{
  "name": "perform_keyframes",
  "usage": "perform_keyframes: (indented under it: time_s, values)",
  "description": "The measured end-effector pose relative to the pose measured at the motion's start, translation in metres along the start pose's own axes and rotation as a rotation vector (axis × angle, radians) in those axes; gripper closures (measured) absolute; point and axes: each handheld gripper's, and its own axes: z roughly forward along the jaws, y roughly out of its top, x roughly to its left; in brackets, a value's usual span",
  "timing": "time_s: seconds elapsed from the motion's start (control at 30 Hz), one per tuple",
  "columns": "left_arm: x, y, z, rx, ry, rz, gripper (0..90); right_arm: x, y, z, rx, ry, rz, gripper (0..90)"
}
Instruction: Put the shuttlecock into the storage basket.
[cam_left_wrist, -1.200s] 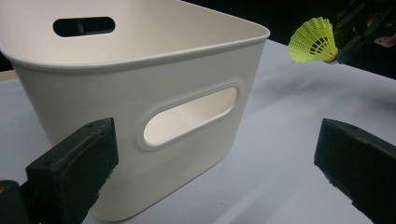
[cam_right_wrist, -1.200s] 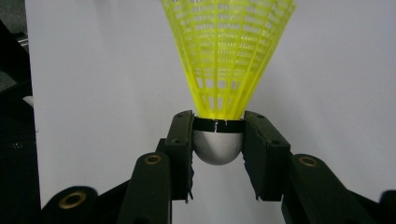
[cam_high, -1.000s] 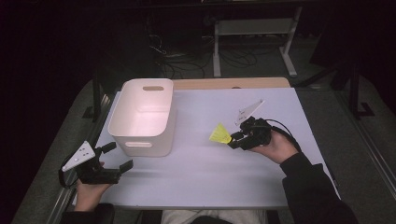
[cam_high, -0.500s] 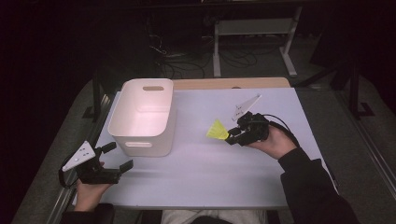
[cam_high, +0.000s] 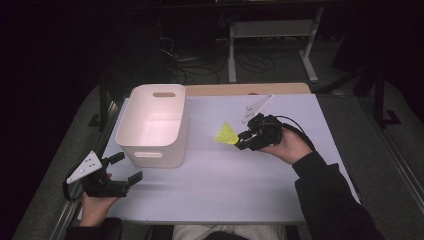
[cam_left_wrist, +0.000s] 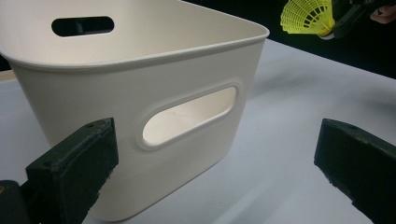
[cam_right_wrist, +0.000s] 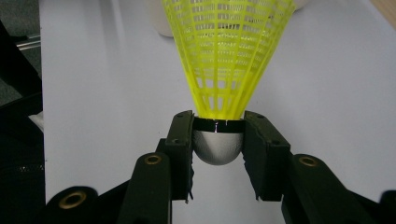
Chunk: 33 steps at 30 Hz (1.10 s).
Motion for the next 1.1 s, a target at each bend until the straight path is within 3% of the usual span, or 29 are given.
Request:
perform_keyframes:
  time_s: [0.7,1.1]
  values:
    - [0.0,0.0,0.0,0.004,-0.001,0.002,0.0,0.0,0.026,0.001,0.002,0.011,-0.045,62.9]
    - [0.0,0.0,0.0,0.003,-0.002,0.002,0.0,-0.004,0.037,0.002,-0.002,0.01,-0.043,62.9]
